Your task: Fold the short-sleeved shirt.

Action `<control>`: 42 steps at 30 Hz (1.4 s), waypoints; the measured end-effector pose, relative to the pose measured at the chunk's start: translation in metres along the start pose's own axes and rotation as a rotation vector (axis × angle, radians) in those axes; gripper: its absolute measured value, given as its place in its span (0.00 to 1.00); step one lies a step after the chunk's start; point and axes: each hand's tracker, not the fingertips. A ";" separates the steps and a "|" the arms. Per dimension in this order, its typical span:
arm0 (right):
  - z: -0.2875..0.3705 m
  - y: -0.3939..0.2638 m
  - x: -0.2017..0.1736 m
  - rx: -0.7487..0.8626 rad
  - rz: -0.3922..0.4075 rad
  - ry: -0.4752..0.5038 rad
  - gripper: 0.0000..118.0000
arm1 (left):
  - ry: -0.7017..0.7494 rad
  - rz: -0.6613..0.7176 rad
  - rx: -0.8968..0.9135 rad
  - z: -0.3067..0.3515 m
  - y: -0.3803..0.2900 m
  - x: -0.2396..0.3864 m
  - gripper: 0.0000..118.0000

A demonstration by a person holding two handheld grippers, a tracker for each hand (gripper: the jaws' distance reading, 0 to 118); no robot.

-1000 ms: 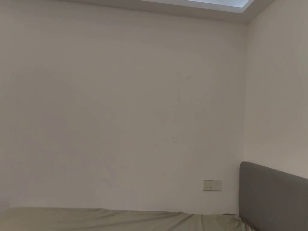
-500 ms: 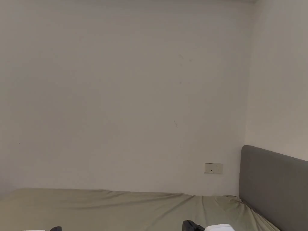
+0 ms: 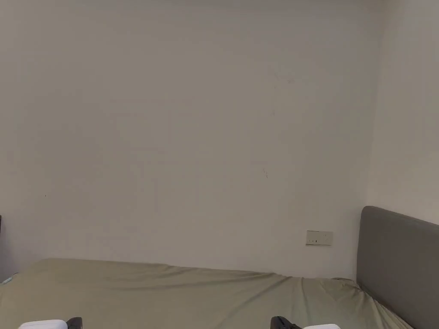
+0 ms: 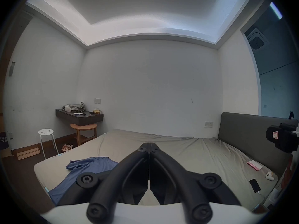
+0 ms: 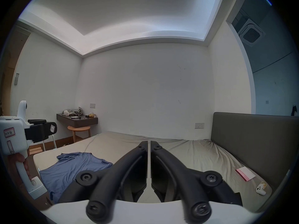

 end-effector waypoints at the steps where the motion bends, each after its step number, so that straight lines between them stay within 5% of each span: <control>1: -0.001 0.000 0.000 0.000 -0.001 -0.008 0.04 | -0.004 0.002 -0.007 -0.002 0.000 -0.001 0.00; 9: -0.025 -0.007 -0.026 -0.012 0.003 0.029 0.04 | 0.041 -0.011 -0.025 -0.002 0.000 -0.028 0.00; 20: -0.089 -0.027 -0.153 -0.052 -0.050 0.324 0.04 | 0.300 -0.040 -0.123 0.011 -0.014 -0.144 0.00; 22: -0.096 -0.032 -0.170 -0.051 -0.038 0.351 0.04 | 0.300 -0.007 -0.147 0.007 -0.019 -0.158 0.17; 24: -0.103 -0.035 -0.184 -0.051 -0.020 0.376 0.04 | 0.303 0.009 -0.171 -0.003 -0.022 -0.167 0.82; 25: -0.107 -0.036 -0.188 -0.053 -0.013 0.385 0.04 | 0.309 -0.001 -0.211 -0.011 -0.025 -0.172 0.98; 31: -0.126 -0.041 -0.195 -0.051 0.001 0.402 0.04 | 0.261 -0.055 -0.337 -0.084 -0.068 -0.197 1.00; 35: -0.143 -0.055 -0.193 -0.071 0.004 0.388 0.04 | 0.167 0.007 -0.606 -0.161 -0.131 -0.210 1.00; 42: -0.171 -0.096 -0.191 -0.183 0.028 0.376 0.04 | 0.155 0.001 -0.784 -0.274 -0.250 -0.211 1.00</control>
